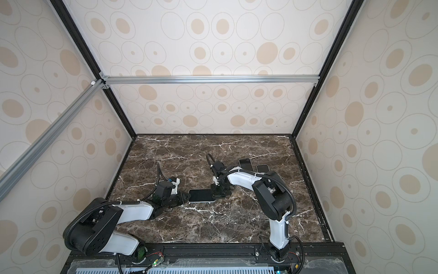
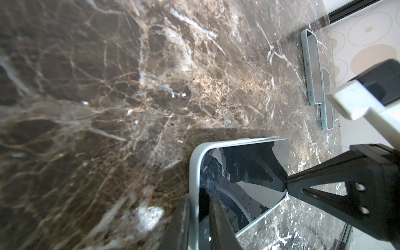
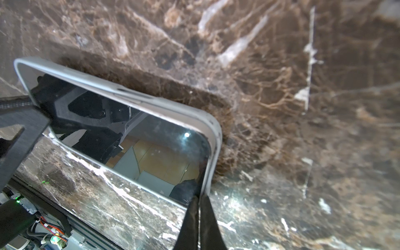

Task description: Put the phone into the phone case

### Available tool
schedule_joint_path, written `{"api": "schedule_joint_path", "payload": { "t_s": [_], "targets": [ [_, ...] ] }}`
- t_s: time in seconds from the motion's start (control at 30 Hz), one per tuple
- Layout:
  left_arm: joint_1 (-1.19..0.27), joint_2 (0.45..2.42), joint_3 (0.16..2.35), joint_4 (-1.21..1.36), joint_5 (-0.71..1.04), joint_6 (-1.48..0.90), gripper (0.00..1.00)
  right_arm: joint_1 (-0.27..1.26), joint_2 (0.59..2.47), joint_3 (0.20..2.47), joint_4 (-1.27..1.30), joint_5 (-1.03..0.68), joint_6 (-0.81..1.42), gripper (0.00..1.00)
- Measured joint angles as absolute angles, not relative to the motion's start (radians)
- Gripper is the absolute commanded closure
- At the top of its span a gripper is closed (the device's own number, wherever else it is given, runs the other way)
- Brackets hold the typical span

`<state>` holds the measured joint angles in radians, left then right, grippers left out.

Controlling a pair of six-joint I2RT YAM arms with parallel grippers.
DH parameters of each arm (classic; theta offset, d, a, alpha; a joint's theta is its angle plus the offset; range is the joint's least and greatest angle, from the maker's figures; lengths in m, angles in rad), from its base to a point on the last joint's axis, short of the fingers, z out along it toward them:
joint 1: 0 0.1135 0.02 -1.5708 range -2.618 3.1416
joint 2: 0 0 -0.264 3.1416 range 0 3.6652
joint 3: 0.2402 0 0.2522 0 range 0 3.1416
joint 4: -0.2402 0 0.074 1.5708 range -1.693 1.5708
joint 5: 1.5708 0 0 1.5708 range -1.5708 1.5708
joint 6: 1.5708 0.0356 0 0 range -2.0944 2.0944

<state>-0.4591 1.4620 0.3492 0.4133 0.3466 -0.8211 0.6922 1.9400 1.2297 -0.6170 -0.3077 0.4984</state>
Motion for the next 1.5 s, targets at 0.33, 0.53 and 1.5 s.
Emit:
{"api": "schedule_joint_path", "payload": {
  "t_s": [0.33,0.53,1.5],
  "targets": [
    [-0.469,1.414,0.435,0.205,0.300,-0.791,0.77,0.739,1.903,1.247,-0.628,-0.212,0.487,0.89],
    [-0.466,1.346,0.469,0.037,0.223,-0.755,0.74,0.762,1.904,1.275,-0.662,-0.173,0.476,0.83],
    [-0.390,1.302,0.593,-0.093,0.133,-0.627,0.71,0.770,1.867,1.399,-0.728,-0.108,0.441,0.63]
  ]
}}
